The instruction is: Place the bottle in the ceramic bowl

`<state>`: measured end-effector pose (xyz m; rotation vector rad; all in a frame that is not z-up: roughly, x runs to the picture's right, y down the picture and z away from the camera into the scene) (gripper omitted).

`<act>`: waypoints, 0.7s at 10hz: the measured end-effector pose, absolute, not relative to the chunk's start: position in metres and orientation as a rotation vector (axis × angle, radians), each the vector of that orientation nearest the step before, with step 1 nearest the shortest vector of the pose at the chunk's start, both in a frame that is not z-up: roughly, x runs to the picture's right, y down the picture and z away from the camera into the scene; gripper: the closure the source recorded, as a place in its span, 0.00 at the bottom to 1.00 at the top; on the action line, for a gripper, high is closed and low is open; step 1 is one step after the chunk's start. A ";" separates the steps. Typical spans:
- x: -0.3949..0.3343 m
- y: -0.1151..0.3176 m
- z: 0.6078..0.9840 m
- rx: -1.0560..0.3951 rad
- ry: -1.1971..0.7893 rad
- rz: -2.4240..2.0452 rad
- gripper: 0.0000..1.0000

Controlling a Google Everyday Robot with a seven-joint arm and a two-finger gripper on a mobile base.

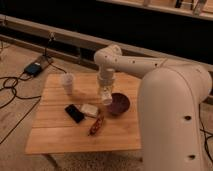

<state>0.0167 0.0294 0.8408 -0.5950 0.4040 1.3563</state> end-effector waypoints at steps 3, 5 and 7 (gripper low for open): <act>0.044 0.048 0.851 -0.577 0.457 1.417 1.00; 0.056 0.057 0.861 -0.572 0.485 1.436 0.98; 0.065 0.060 0.867 -0.563 0.505 1.451 0.82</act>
